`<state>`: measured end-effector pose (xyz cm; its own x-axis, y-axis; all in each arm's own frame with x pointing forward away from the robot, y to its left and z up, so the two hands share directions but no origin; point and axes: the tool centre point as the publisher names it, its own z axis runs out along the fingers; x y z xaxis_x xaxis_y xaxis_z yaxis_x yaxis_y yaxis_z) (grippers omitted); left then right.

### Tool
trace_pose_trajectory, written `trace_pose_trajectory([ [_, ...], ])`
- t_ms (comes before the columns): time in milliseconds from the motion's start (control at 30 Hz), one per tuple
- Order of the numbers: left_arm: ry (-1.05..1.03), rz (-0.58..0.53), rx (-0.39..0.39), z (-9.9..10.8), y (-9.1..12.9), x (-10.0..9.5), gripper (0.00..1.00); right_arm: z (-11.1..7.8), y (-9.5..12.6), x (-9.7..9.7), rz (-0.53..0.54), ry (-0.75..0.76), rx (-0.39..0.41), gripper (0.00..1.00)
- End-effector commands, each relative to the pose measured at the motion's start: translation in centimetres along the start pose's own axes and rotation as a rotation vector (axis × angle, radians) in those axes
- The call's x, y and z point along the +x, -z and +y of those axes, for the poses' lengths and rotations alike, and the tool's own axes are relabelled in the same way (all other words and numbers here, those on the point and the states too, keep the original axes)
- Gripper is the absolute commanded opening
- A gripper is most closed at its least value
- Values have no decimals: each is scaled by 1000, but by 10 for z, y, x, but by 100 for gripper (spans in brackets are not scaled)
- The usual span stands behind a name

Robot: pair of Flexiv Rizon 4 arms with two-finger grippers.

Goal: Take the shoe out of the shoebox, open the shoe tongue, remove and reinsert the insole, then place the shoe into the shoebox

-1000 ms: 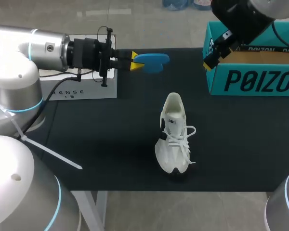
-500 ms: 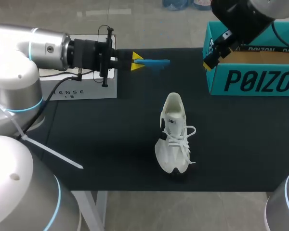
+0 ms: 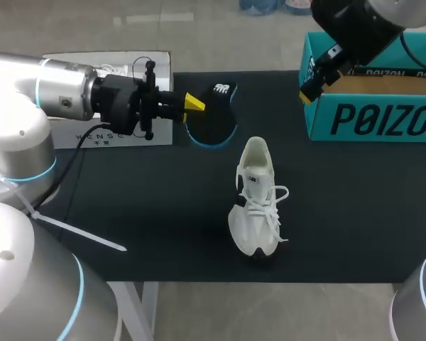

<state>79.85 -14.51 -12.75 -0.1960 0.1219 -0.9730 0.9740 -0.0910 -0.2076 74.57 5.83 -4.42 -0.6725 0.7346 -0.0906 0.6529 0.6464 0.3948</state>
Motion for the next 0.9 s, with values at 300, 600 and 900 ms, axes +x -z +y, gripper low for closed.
trace_pose_trajectory([
  [300,-282,78,14,10,-3,3,0,1,-1,-1,2,0,3,100],
  [600,-282,78,14,10,-3,3,0,1,-1,-1,2,0,3,100],
  [900,-485,98,37,23,1,6,0,1,-1,-1,2,0,3,100],
])
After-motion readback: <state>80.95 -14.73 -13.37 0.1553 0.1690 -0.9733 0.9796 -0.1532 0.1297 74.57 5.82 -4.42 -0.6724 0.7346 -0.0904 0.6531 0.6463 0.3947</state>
